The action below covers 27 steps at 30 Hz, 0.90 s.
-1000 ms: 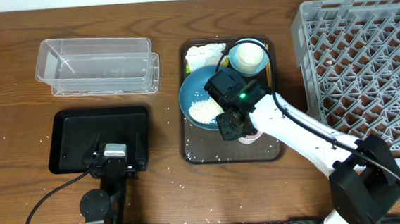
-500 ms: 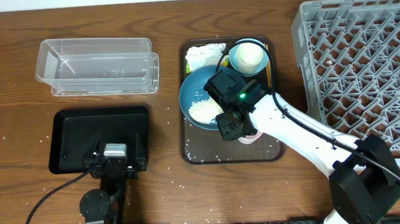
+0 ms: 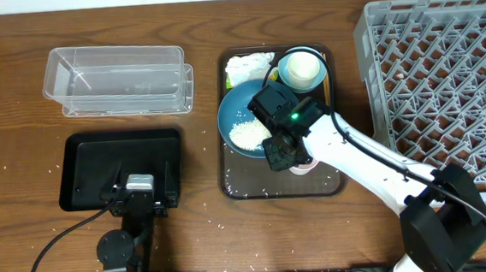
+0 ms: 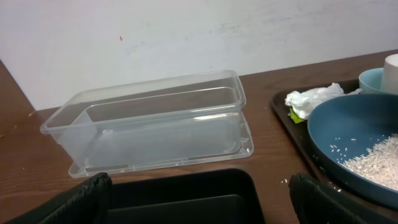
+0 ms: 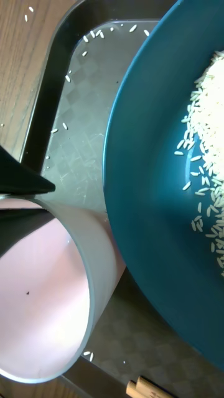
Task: Sort waste into correct bins and load items into the dishwasher rack
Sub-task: 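Lower the right gripper and grasp the pink cup rim, then lift the pink cup and carry it to the dish rack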
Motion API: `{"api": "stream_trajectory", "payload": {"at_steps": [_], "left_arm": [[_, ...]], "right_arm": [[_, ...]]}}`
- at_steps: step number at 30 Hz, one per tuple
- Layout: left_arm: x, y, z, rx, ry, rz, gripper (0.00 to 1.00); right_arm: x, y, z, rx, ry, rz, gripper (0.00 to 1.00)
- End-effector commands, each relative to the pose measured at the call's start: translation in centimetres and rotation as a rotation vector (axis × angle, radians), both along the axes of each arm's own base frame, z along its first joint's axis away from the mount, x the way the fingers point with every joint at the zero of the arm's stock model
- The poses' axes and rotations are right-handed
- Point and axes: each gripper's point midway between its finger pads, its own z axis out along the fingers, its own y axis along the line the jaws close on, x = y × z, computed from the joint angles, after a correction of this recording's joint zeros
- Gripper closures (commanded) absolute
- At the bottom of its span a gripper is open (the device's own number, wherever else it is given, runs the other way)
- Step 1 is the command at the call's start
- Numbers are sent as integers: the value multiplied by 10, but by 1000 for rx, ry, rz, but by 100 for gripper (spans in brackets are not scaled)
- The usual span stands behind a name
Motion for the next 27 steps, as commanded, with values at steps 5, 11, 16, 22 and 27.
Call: {"api": "stream_trajectory", "payload": {"at_steps": [5, 11, 16, 22, 27], "left_arm": [[-1, -2, -16, 5, 50, -14, 7], [-1, -2, -16, 5, 50, -14, 7], [-1, -2, -17, 5, 50, -14, 7], [-1, -2, -16, 5, 50, -14, 7], [-1, -2, -16, 5, 50, -14, 7]], "right_arm": [[-2, 3, -3, -7, 5, 0, 99], [-1, 4, 3, 38, 34, -19, 99], [12, -13, 28, 30, 37, -49, 99], [41, -45, 73, 33, 7, -55, 99], [73, -83, 111, 66, -61, -180, 99]]}}
